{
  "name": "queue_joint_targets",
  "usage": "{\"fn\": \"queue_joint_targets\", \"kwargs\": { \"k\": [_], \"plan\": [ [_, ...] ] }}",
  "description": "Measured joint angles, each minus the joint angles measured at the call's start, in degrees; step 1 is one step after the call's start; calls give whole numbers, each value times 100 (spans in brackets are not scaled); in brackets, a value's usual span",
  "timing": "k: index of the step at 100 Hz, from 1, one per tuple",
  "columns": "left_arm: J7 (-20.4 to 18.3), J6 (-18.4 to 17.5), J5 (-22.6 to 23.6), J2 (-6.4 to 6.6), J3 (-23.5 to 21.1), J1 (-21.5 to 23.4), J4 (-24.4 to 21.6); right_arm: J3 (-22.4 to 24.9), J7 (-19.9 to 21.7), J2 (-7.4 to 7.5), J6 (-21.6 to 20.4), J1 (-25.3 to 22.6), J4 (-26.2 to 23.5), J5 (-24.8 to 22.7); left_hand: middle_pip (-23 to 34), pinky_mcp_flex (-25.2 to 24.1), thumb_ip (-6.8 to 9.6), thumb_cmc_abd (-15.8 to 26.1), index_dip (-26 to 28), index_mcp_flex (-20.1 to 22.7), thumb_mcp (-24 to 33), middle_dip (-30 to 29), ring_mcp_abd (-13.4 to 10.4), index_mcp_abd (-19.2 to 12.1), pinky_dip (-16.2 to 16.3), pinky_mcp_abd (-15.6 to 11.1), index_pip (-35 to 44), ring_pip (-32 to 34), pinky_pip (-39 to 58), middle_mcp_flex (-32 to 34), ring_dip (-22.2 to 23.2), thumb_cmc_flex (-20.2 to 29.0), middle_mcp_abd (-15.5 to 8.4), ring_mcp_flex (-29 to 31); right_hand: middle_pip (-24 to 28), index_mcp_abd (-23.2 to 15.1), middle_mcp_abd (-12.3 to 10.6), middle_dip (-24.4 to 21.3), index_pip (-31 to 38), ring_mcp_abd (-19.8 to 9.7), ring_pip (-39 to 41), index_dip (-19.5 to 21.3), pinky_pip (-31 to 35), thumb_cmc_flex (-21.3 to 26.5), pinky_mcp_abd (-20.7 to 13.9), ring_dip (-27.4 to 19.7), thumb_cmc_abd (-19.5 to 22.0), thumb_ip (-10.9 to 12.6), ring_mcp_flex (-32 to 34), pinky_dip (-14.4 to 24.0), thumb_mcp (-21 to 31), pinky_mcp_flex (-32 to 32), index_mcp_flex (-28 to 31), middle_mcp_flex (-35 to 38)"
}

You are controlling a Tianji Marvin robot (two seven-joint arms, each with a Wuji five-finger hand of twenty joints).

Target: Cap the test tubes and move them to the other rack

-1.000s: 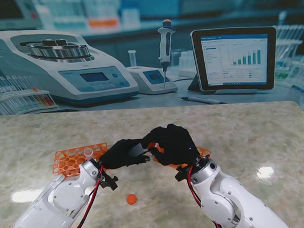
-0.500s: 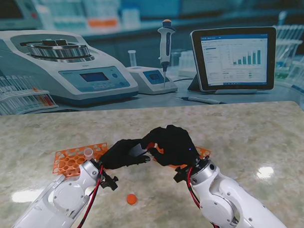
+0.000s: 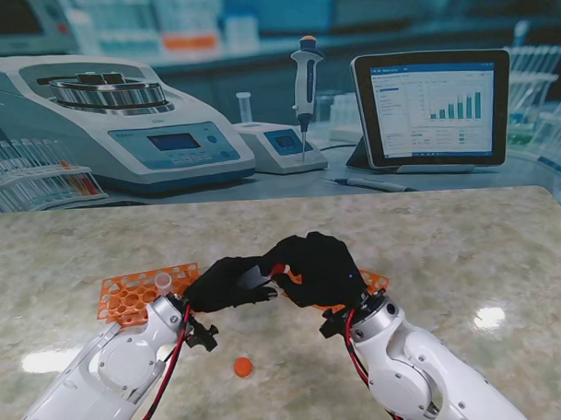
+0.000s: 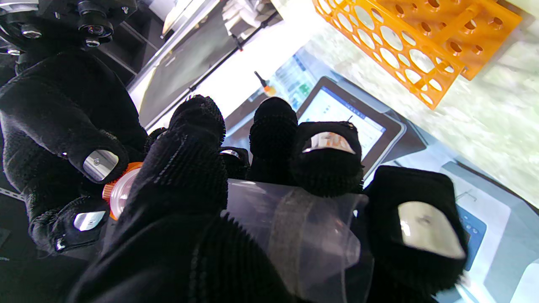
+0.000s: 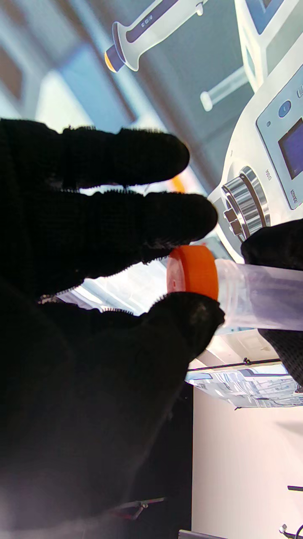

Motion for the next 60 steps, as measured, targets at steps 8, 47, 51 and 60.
{"fn": "queue_joint_targets", "kwargs": {
  "k": [8, 47, 51, 60],
  "plan": [
    [-1, 0, 1, 0, 0, 4, -4, 0, -15, 0, -3, -9, 1, -6, 0, 0, 0, 0, 1, 0, 0, 0, 0, 0, 0, 0, 0, 0, 0, -3, 1, 0, -1, 0, 0, 13, 26, 0, 1, 2, 0, 1, 0, 2, 0, 0, 1, 0, 0, 0, 36, 0, 1, 0],
    [-1, 19, 4, -3, 3, -4, -21, -33, -156, -9, -71, -55, 18, -29, 0, 0, -1, 1, 13, -30, 0, 0, 0, -5, 0, 0, 0, -41, 0, -5, 5, -1, -6, 0, 0, 21, 46, 0, 4, 12, 0, 4, 0, 2, 0, 0, 1, 0, 1, 1, 52, 1, 26, 2],
    [1, 21, 3, -4, 4, -7, -22, -33, -172, -11, -78, -66, 18, -39, 0, 0, -1, 1, 13, -30, 0, 0, 0, -5, 0, 0, 0, -41, 0, -5, 5, -1, -6, 0, 0, 21, 46, 0, 4, 11, 0, 4, 0, 2, 0, 0, 1, 0, 1, 1, 52, 2, 26, 2],
    [1, 23, 2, -4, 7, -11, -27, -33, -194, -14, -88, -86, 17, -57, 0, 0, -1, 1, 13, -30, 0, 0, 0, -5, 0, 0, 0, -42, 0, -5, 5, -1, -6, 0, 0, 21, 46, 0, 4, 12, 0, 5, 0, 2, 0, 0, 1, 0, 1, 1, 52, 2, 26, 3]
  ]
}}
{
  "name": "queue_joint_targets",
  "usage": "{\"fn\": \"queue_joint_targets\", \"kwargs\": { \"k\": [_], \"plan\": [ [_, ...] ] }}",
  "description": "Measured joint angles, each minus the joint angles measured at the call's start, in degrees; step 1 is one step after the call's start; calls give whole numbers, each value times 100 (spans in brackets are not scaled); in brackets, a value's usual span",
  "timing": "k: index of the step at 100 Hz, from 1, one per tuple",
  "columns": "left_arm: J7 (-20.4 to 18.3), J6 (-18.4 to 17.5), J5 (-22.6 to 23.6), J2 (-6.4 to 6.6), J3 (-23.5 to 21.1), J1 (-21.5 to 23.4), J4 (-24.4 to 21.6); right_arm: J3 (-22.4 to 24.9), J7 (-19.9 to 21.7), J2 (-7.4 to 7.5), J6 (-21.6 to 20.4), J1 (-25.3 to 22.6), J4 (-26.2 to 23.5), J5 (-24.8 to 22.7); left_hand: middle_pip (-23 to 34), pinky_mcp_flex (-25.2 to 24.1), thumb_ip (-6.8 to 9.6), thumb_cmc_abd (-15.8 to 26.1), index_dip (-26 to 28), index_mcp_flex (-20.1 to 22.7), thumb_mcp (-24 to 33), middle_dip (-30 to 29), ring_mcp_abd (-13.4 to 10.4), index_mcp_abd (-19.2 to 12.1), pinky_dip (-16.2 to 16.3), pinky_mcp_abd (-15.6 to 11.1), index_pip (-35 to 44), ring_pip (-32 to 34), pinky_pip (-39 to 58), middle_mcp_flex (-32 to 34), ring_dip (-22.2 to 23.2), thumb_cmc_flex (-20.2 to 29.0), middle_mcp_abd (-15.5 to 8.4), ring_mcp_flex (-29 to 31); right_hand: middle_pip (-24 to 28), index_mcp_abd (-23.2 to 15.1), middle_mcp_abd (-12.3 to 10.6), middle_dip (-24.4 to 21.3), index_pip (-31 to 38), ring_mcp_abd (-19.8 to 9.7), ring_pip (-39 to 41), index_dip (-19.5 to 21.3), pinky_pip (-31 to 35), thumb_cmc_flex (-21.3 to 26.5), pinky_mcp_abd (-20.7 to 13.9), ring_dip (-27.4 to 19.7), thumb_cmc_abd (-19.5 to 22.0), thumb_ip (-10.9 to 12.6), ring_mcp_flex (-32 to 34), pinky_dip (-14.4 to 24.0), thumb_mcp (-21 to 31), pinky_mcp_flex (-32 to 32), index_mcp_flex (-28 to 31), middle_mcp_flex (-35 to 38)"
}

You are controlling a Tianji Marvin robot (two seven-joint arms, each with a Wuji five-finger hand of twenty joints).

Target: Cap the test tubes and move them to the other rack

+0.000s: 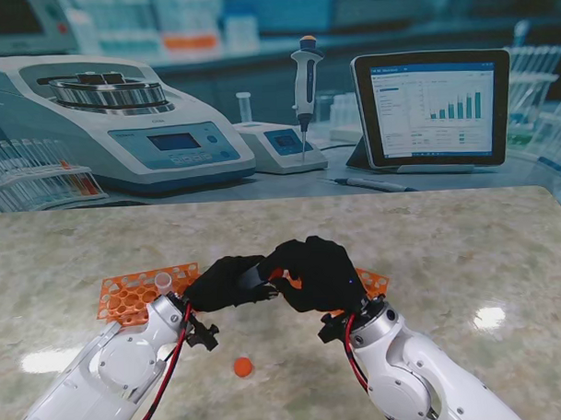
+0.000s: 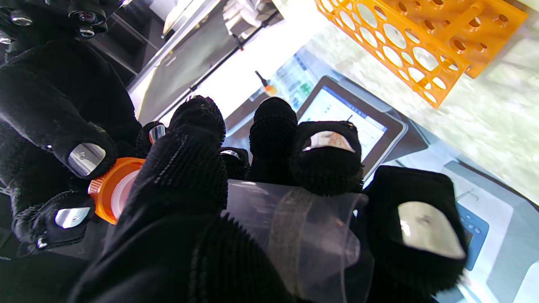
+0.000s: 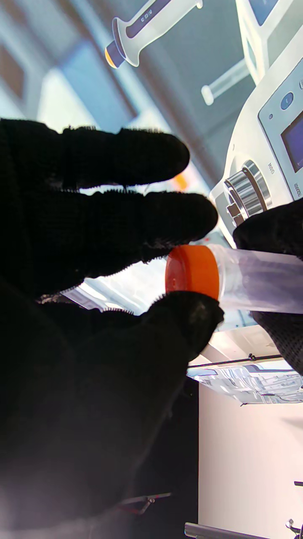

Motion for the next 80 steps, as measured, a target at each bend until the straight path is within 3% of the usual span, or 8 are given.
{"fn": "queue_joint_targets", "kwargs": {
  "k": [80],
  "plan": [
    [-82, -23, 0, 33, -6, 22, -24, -27, 248, 2, -30, 97, 10, 78, 0, 0, 0, 17, 5, -10, 0, 0, 0, -11, 0, -4, 0, -38, 1, -2, 12, 0, 0, 0, 0, 0, 4, 6, 1, 1, 0, 1, 0, 2, 0, 0, 0, 0, 1, 1, 0, 1, 27, 0]
  ]
}}
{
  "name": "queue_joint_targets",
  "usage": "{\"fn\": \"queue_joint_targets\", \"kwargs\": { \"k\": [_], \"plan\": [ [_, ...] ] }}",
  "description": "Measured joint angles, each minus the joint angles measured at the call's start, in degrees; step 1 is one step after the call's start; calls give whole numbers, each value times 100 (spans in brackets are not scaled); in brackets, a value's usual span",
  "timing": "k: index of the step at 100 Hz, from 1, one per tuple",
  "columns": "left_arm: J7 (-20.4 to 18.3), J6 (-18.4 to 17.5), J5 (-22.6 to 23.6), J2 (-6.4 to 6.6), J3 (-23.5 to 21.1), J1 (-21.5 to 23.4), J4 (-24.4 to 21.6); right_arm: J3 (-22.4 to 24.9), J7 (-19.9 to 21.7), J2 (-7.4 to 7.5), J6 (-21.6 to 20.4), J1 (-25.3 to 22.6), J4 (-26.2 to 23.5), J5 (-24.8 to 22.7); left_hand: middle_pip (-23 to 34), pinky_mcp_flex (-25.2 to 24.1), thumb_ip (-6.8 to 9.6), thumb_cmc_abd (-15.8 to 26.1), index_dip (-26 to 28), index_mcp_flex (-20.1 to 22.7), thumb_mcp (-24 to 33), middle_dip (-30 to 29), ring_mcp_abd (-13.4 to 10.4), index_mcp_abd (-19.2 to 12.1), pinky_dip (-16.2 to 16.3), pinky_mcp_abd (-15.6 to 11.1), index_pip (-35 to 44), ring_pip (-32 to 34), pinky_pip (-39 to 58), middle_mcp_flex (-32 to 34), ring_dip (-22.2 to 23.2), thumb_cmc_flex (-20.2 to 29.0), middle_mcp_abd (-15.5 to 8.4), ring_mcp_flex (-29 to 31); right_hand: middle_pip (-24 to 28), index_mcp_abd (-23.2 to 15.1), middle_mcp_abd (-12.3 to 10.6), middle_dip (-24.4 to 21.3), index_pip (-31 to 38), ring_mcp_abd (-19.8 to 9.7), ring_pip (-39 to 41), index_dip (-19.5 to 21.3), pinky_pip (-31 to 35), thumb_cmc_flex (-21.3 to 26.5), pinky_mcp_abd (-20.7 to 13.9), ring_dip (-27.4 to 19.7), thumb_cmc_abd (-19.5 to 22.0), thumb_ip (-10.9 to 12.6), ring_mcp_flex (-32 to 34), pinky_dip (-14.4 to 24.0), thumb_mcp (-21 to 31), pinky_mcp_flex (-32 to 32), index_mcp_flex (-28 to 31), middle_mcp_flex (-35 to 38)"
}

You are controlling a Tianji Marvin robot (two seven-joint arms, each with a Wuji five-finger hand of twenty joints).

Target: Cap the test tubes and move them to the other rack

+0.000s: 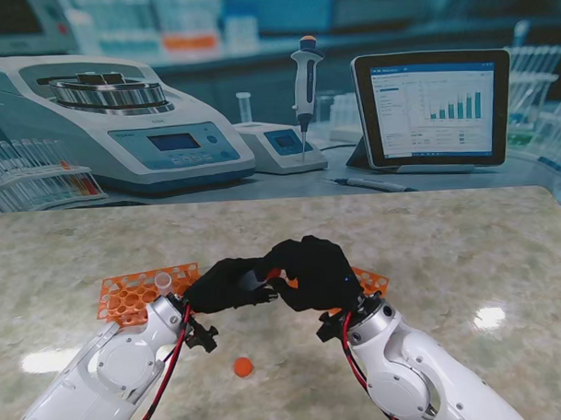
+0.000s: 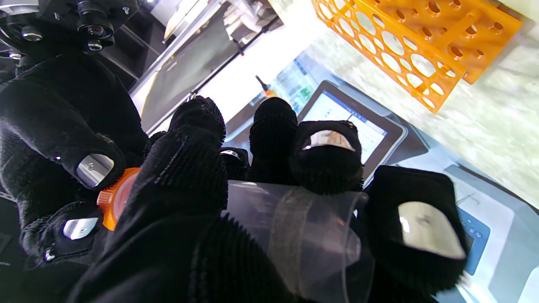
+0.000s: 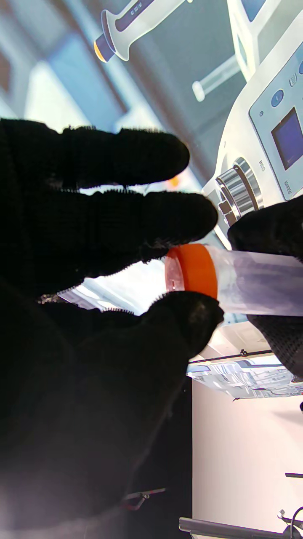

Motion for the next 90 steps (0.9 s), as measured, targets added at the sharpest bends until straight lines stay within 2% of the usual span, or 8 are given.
{"fn": "queue_joint_targets", "kwargs": {
  "k": [44, 52, 57, 65, 76, 90],
  "plan": [
    [33, -37, 34, 0, -7, 22, 1, 55, 161, 7, 0, -5, -13, 70, 0, 27, 0, 48, 1, -65, 0, 0, -1, 0, 0, 0, -4, -13, 2, -5, 1, 0, 0, 50, 0, -9, 0, 1, 5, 2, 0, 0, 0, 0, 0, 0, 29, 0, 0, 0, -10, -21, -7, 0],
    [35, -40, 34, 0, -8, 22, 3, 57, 165, 9, -4, -3, -11, 69, 0, 27, 0, 51, 1, -65, 0, 0, -1, 0, 0, 0, -4, -23, 2, -5, 2, 0, 0, 52, 0, -42, 0, -3, 139, 5, 0, -360, 0, 2, 0, 0, 133, 0, -1, 49, -169, -146, -71, 0],
    [36, -41, 34, 0, -9, 22, 3, 64, 163, 11, -17, -3, -5, 47, 0, 27, 0, 51, 1, -65, 0, 0, -1, 0, 0, 0, -4, -24, 2, -5, 10, 0, 0, 52, 0, -90, -15, -8, 422, 7, 0, -716, -1, 2, 0, 0, 218, 9, -42, 85, -305, -243, -239, 0],
    [36, -41, 34, 0, -9, 22, 2, 81, 136, 15, -33, -9, 4, -16, 0, 27, 0, 51, 1, -65, 0, 0, -1, 0, 0, 0, -4, -27, 2, -5, 15, 0, 0, 52, 2, -150, -88, -20, 762, 12, -17, -1018, -1, 0, 0, 0, 306, 37, -99, 149, -506, -410, -515, 1],
    [37, -41, 34, -1, -9, 22, -7, 87, 73, 22, -35, -19, 14, -85, 0, 27, 0, 51, 1, -65, 0, 0, -1, 0, 0, 0, -4, -34, 2, -5, 21, 0, 0, 52, 3, -177, -184, -66, 960, 15, -91, -1300, -1, -15, 3, -23, 383, 85, -232, 245, -681, -638, -748, -34],
    [39, -39, 34, -2, -6, 21, -14, 108, 62, 32, -34, -35, 14, -130, 0, 27, 0, 51, 1, -65, 0, 0, -1, 0, 0, 0, -4, -37, 4, -5, 44, 0, 0, 52, -6, -279, -326, -200, 1015, 17, -214, -1468, -1, -163, 14, -320, 470, 245, -461, 300, -826, -967, -888, -117]
  ]
}}
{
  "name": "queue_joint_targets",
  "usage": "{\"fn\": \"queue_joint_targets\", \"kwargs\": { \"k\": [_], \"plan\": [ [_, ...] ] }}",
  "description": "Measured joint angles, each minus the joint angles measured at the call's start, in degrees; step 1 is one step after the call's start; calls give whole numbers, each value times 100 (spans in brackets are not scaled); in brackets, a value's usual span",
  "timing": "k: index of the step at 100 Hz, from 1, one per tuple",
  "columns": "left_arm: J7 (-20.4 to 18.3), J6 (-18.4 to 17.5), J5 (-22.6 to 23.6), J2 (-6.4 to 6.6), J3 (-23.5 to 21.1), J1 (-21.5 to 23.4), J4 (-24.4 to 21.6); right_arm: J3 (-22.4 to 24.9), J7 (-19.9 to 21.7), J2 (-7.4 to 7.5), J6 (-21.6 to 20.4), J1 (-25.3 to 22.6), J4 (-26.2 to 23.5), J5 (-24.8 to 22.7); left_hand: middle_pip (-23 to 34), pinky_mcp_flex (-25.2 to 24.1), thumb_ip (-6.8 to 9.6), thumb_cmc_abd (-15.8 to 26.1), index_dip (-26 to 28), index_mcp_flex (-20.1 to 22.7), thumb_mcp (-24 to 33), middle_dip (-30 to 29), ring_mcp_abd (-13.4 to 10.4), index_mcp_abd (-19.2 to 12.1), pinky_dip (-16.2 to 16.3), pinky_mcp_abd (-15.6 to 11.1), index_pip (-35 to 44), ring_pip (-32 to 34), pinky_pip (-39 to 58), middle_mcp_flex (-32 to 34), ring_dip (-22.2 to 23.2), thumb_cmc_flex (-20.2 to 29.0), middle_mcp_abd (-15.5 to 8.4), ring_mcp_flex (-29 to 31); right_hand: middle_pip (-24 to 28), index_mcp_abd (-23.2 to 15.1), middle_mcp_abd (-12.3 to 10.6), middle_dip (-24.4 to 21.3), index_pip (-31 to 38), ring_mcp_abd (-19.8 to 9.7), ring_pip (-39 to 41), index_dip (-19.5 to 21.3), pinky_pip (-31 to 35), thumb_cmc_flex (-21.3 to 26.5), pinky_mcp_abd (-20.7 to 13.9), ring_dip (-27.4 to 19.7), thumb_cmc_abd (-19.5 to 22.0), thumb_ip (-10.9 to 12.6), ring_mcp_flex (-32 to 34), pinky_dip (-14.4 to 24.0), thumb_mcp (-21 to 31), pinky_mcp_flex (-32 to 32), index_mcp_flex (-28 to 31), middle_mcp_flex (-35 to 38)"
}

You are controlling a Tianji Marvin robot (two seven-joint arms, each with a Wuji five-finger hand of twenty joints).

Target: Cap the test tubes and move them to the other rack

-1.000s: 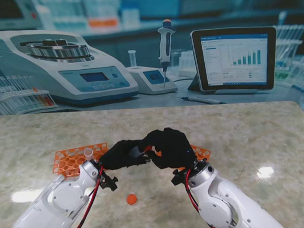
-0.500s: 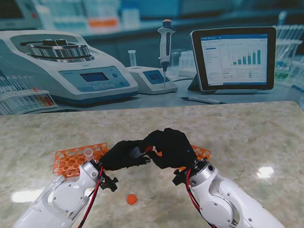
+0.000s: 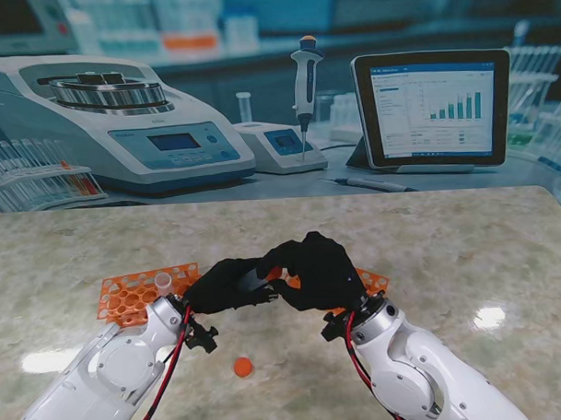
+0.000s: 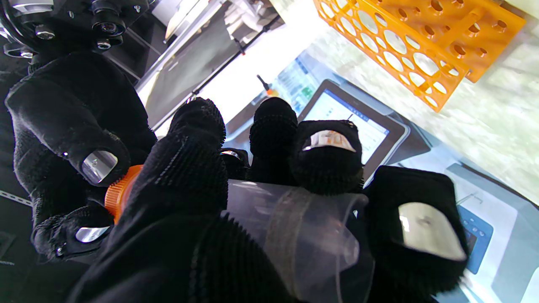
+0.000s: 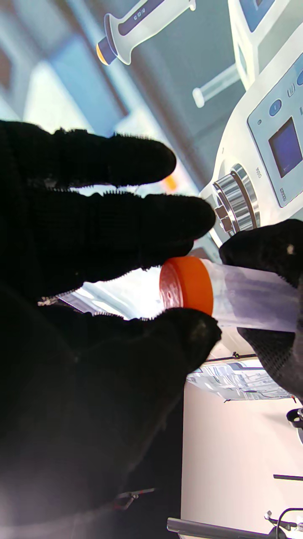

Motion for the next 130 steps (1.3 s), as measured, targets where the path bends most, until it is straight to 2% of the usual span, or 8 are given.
{"fn": "queue_joint_targets", "kwargs": {
  "k": [10, 28, 32, 56, 66, 88, 116, 130],
  "plan": [
    [0, 3, 1, -1, 2, 0, -1, 16, 40, 11, 1, -9, -3, -6, 0, 0, 0, 0, 0, 0, 0, 0, 0, 0, 0, 0, 0, -2, 1, 0, 3, 0, 0, 0, -75, -38, -116, -125, -4, 34, -230, -66, 0, -83, 54, -219, 127, 14, -238, 58, -156, -279, -222, -114],
    [2, 5, 4, -2, 0, 0, -4, 22, 15, 24, 18, -17, -6, -95, 0, 0, 0, 0, 0, 0, 0, 0, 0, 0, 0, 0, 0, -5, 1, 0, 6, 0, 0, 0, -126, -76, -207, -410, -70, 177, -678, -134, -198, -278, 149, -594, 137, 59, -735, 63, -371, -755, -257, -224],
    [2, 5, 4, -2, -1, 0, -6, 28, 3, 25, 19, -23, -6, -109, 0, 0, 0, 0, 0, 0, 0, 0, 0, 0, 0, 0, 0, -5, 1, 0, 8, 0, 0, 0, -121, -86, -231, -475, -93, 197, -713, -140, -265, -342, 191, -655, 265, 62, -812, 63, -413, -841, -260, -236],
    [2, 10, 4, -4, 0, -1, -19, 91, -34, 27, 12, -78, -27, -168, 0, 0, 0, 0, 0, -1, 0, 0, 0, 0, 0, -3, 0, -7, 4, -1, 15, 0, 0, 0, -184, -154, -393, -1207, -382, 306, -1131, -147, -650, -572, 322, -1037, 369, 69, -1108, 63, -588, -1249, -274, -302],
    [2, 10, 4, -6, 2, -4, -23, 114, -70, 29, 1, -101, -32, -204, 0, 0, 0, 0, 0, -1, 0, 0, 0, 0, 0, -10, 0, -7, 5, -1, 16, 0, 0, 0, -266, -154, -459, -1327, -526, 356, -1377, -148, -821, -703, 383, -1245, 469, 124, -1191, 52, -599, -1375, -273, -371],
    [1, 12, 2, -8, 4, -7, -29, 154, -86, 34, -34, -124, -43, -220, 0, 0, 0, 0, 0, -1, 0, 0, 0, 0, 0, -15, 0, -7, 8, -1, 25, 0, 0, 0, -478, -154, -610, -1509, -740, 473, -1516, -216, -966, -813, 451, -1389, 631, 129, -1322, -23, -737, -1517, -239, -505],
    [0, 13, 1, -8, 4, -7, -42, 182, -86, 39, -64, -132, -49, -219, 0, 0, 0, 0, 0, -1, 0, 0, 0, 0, 0, -18, 0, -8, 13, -1, 27, 0, 0, 0, -692, -157, -624, -1755, -1020, 573, -1652, -361, -1114, -991, 515, -1609, 767, 190, -1486, -94, -904, -1657, -278, -606],
    [-4, 13, -1, -9, 4, -8, -44, 210, -65, 46, -62, -145, -63, -252, 0, 0, 0, 0, 0, -1, 0, 0, 0, -1, 0, -21, 0, -8, 15, -1, 29, 0, 0, 0, -950, -362, -624, -1975, -1079, 629, -1677, -434, -1185, -991, 517, -1759, 767, 235, -1551, -160, -972, -1730, -278, -748]
  ]
}}
